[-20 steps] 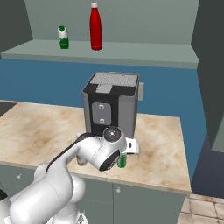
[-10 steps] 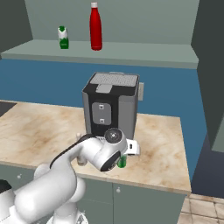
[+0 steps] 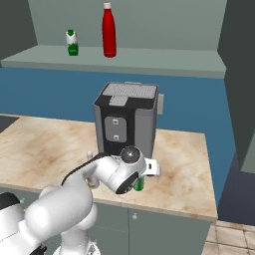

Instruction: Sort all alcoholic drinks to one cabinet, and non-alcoholic drinks to the other.

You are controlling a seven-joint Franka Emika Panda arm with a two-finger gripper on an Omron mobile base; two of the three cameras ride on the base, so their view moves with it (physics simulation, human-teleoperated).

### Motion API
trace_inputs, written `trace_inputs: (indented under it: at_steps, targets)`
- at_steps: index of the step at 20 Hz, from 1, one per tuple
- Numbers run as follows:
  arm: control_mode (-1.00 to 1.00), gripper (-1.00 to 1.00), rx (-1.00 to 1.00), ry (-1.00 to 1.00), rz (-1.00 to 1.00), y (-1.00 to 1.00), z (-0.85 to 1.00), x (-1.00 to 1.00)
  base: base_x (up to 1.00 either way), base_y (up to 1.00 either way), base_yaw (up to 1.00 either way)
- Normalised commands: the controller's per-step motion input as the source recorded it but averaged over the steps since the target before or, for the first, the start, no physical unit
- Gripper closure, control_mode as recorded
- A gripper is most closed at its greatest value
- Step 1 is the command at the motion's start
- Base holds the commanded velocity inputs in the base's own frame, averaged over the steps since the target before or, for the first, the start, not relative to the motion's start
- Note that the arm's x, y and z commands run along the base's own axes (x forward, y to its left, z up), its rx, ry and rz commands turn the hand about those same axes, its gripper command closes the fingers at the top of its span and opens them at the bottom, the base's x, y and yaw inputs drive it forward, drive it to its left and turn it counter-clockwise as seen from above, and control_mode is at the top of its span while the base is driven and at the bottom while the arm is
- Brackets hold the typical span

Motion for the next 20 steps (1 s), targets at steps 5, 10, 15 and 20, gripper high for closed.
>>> trace_inputs:
  at_steps: [5,10,15,20]
  targets:
    - [-1.0,-1.0,0.0,0.0,0.0,-0.05,-0.11,0.13,0.0,0.0,0.0]
    - [-1.0,-1.0,0.0,-0.04,0.0,-0.01,-0.13,0.03,0.0,0.0,0.0]
    - [-1.0,-1.0,0.0,-0.16,0.0,0.0,-0.08,0.0,0.0,0.0,0.0]
    - [-1.0,-1.0,0.02,-0.12,0.0,0.06,-0.18,0.0,0.0,0.0,0.0]
